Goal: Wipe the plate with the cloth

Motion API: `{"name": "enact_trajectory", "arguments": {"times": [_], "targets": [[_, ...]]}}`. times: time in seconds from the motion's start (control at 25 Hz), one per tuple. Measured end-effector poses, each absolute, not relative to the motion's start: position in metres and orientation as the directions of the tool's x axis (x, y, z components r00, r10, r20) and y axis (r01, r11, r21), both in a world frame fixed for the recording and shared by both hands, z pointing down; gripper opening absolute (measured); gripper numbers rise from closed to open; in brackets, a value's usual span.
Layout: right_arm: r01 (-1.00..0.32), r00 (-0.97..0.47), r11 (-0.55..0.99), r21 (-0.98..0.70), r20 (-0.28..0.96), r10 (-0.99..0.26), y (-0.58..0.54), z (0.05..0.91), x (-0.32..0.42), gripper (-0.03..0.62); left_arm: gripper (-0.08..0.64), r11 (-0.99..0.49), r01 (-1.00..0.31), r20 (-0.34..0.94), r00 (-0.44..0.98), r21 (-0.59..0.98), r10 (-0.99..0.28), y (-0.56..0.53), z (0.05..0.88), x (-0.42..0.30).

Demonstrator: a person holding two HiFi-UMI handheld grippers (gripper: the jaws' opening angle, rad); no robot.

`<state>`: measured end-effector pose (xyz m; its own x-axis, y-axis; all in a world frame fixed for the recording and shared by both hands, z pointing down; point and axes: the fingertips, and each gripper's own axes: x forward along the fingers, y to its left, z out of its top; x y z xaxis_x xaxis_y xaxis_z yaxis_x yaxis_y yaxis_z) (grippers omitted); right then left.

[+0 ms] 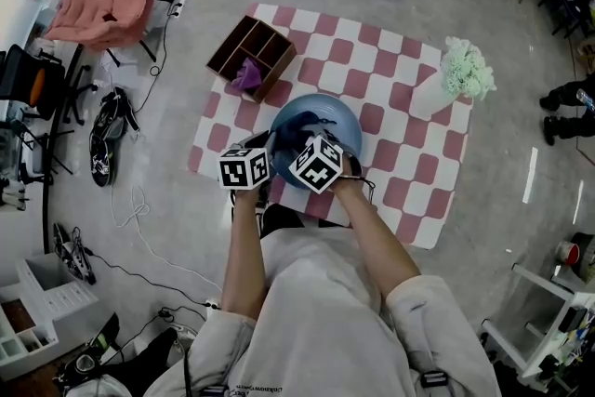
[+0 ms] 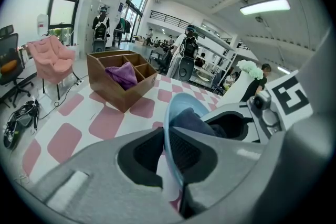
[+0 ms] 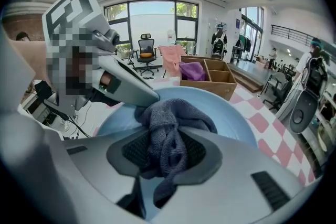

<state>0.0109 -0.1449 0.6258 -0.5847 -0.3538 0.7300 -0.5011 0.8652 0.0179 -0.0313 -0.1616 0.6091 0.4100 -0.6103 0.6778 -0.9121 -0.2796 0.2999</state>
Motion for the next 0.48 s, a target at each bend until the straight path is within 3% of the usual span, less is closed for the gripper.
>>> {"name": "enact_trajectory", "arguments": {"times": [0.48], "targets": [[-0.570, -0.564, 0.821, -0.015, 0.734, -0.378, -0.177, 0.629, 0.038, 0.133, 0.032, -0.285, -0.914, 0.685, 0.404, 0.287, -0.606, -0.160, 0.607, -0.030]]}}
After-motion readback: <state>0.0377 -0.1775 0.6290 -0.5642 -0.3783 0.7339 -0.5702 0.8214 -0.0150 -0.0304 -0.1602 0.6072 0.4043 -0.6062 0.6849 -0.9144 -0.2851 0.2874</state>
